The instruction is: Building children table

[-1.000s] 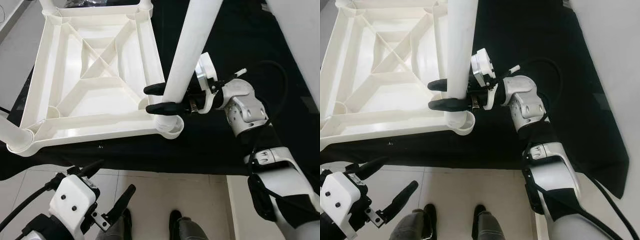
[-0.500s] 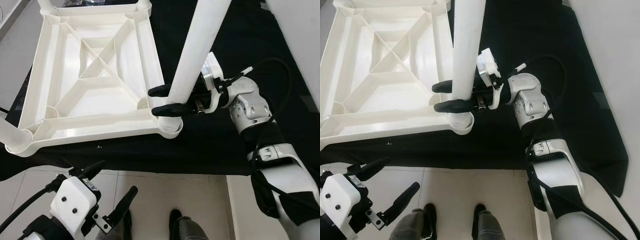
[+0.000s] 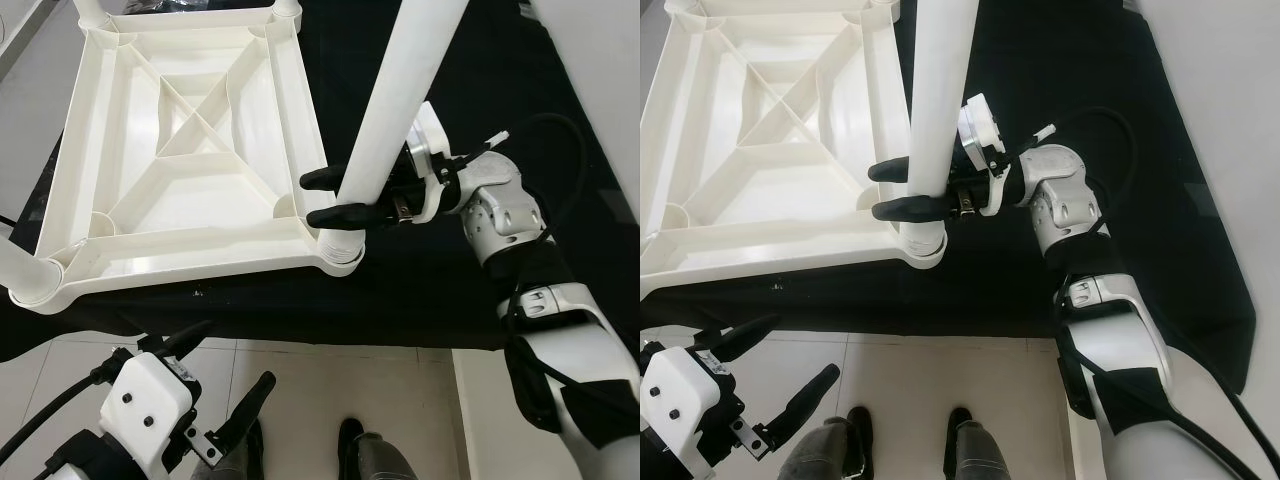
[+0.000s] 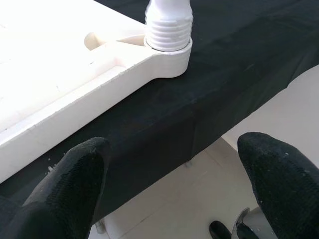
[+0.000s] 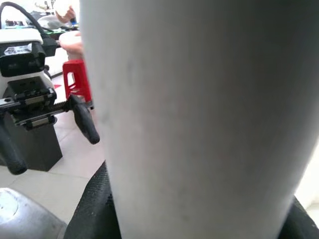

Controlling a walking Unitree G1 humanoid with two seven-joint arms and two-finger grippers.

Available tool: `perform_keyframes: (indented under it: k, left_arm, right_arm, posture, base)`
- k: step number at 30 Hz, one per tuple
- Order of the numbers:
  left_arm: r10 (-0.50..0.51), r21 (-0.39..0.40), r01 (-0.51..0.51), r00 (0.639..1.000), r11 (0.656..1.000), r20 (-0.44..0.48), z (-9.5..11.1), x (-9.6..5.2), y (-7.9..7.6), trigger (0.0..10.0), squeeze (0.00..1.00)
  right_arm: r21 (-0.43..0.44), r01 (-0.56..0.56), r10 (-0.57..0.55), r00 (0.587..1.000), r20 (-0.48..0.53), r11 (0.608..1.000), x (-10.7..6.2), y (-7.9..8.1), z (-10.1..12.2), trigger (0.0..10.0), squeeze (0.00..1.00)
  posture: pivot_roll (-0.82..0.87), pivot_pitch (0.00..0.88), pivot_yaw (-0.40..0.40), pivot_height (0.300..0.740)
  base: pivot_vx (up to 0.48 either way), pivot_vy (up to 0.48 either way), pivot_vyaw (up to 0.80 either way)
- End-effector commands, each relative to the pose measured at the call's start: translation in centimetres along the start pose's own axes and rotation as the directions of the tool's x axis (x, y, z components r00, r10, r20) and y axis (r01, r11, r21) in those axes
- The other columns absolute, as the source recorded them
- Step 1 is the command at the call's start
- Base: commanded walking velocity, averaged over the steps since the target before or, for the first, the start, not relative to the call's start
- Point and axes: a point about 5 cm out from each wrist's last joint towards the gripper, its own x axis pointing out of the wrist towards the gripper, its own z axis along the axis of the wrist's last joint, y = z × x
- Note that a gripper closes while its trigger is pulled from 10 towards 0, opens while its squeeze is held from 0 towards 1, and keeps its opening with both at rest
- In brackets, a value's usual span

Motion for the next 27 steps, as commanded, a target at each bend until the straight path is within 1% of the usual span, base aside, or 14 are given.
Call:
perform_keyframes:
  k: [1,9,13,17,20,21,23,27]
  left_arm:
    - [-0.021,0.006,0.021,1.000,1.000,-0.005,0.2,-0.3,-0.3,10.0,0.00]
    - [-0.022,0.004,0.022,1.000,1.000,-0.004,0.2,-0.3,-0.3,10.0,0.00]
    - [-0.021,0.005,0.021,1.000,1.000,-0.004,0.2,-0.3,-0.3,10.0,0.00]
    - [-0.021,0.005,0.021,1.000,1.000,-0.005,0.2,-0.3,-0.3,10.0,0.00]
    - [-0.021,0.005,0.021,1.000,1.000,-0.005,0.2,-0.3,-0.3,10.0,0.00]
    - [-0.021,0.004,0.021,1.000,1.000,-0.005,0.2,-0.2,-0.3,10.0,0.00]
    - [-0.022,0.004,0.022,1.000,1.000,-0.004,0.2,-0.2,-0.3,10.0,0.00]
    - [-0.021,0.004,0.021,1.000,1.000,-0.003,0.2,-0.1,-0.4,10.0,0.00]
  right_arm:
    - [0.031,-0.026,0.027,0.999,-0.037,0.999,0.0,0.5,-0.9,10.0,0.00]
    - [0.040,-0.044,0.046,0.998,-0.046,0.998,0.1,0.7,-0.9,10.0,0.00]
    - [0.043,-0.058,0.060,0.997,-0.041,0.997,0.4,0.9,-1.1,10.0,0.00]
    - [0.019,-0.079,0.079,0.996,-0.048,0.997,1.1,1.1,-1.3,10.0,0.00]
    - [0.012,-0.082,0.082,0.995,-0.049,0.997,1.3,1.1,-1.3,10.0,0.00]
    - [0.003,-0.083,0.083,0.994,-0.070,0.997,1.5,1.1,-1.5,10.0,0.00]
    - [-0.009,-0.050,0.049,0.994,-0.094,0.999,2.0,1.1,-1.7,10.0,0.00]
    - [0.001,0.039,-0.038,0.990,-0.133,0.999,1.8,0.9,-2.0,10.0,0.00]
  posture:
    - [0.13,0.391,-0.067,0.740]
    - [0.13,0.392,-0.067,0.740]
    - [0.13,0.392,-0.067,0.740]
    - [0.13,0.391,-0.068,0.740]
    - [0.13,0.391,-0.068,0.740]
    - [0.13,0.390,-0.069,0.740]
    - [0.12,0.390,-0.070,0.740]
    - [0.12,0.388,-0.072,0.740]
  base:
    - [0.000,0.000,0.00]
    - [0.000,0.000,0.00]
    - [0.000,0.000,0.00]
    - [0.000,0.000,0.00]
    - [0.000,0.000,0.00]
    - [0.000,0.000,0.00]
    - [0.000,0.000,0.00]
    - [0.000,0.000,0.00]
